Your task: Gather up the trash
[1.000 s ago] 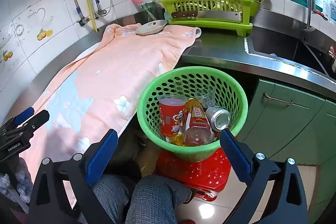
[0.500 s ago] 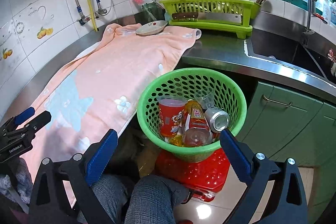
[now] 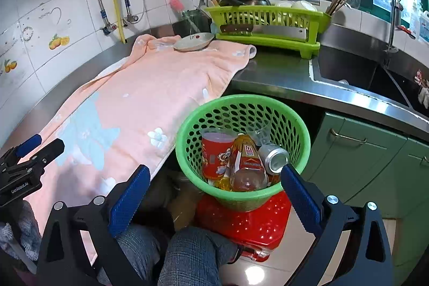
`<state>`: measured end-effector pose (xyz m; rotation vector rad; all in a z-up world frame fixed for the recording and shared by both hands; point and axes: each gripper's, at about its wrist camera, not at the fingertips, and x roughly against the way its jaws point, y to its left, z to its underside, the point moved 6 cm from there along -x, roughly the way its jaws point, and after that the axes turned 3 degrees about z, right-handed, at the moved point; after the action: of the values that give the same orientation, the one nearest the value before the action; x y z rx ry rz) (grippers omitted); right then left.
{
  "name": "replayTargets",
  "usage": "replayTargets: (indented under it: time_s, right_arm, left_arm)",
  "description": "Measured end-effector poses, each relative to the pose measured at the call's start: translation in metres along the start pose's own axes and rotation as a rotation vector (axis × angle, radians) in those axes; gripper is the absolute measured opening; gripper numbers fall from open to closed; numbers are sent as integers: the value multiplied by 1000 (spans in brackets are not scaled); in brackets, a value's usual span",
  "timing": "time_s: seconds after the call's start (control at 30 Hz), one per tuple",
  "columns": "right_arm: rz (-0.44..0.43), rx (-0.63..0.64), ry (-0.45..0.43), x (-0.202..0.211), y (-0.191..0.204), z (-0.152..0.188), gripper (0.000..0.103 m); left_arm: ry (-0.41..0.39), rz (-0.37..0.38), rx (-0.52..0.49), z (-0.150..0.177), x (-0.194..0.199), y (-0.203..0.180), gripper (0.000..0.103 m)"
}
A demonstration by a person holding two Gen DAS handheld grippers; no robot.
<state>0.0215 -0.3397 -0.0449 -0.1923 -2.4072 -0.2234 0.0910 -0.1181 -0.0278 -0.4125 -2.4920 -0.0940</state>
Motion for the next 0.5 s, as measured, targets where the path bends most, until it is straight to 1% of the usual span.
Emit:
replayTargets:
  time_s: [0.23, 0.5]
  right_arm:
    - [5, 10, -36, 9, 8, -4, 95]
    - [12, 2, -64, 16, 6, -7, 95]
  left_arm:
    - [-41, -17, 8, -7, 13, 2, 98]
    - [-69, -34, 14, -10, 24, 2, 98]
